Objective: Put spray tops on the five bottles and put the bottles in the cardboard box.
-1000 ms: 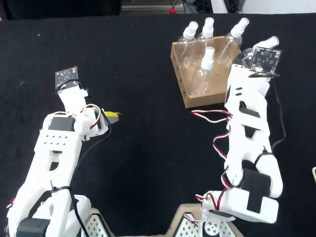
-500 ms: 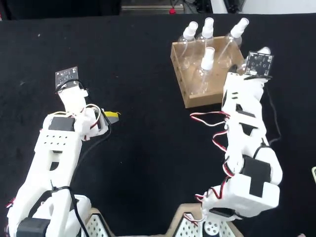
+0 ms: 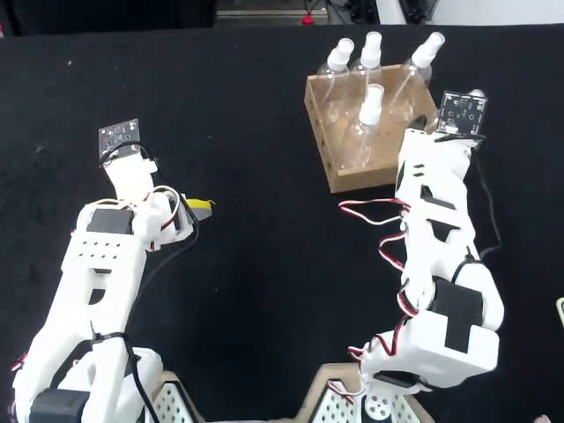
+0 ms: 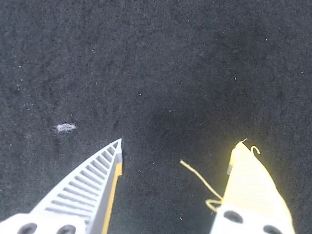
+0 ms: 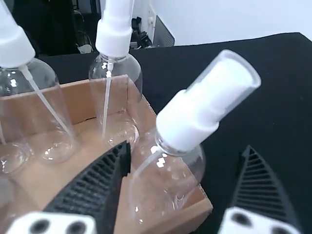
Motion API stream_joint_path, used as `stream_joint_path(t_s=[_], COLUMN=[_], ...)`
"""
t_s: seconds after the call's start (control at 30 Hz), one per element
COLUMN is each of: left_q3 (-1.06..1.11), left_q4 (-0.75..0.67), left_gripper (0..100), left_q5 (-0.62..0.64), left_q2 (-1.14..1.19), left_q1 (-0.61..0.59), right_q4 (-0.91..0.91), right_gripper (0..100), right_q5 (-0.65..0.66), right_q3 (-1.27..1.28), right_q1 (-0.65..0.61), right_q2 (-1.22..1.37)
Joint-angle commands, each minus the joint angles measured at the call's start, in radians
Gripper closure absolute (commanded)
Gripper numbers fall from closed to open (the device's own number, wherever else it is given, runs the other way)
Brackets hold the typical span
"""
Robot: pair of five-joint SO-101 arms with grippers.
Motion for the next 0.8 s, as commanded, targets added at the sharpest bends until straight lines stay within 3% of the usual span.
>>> stream_joint_path(t_s=[0.0, 0.53, 0.77], left_q3=[-0.004, -0.004, -0.004], left_q4=[-0.021, -0.021, -0.021], left_gripper=[67, 67, 67], left_q5=[0.0, -0.032, -0.034], left_q2=[-0.006, -0.011, -0.011], left_q1=[0.001, 0.001, 0.001], right_q4=[-0.025, -0.026, -0.025], right_gripper=[67.0, 66.3, 57.5], right_q5=[0.003, -0.006, -0.072], right_q3=[-0.005, 0.108, 0.16], right_q1=[-0.015, -0.069, -0.077], right_q2=[-0.008, -0.131, -0.206])
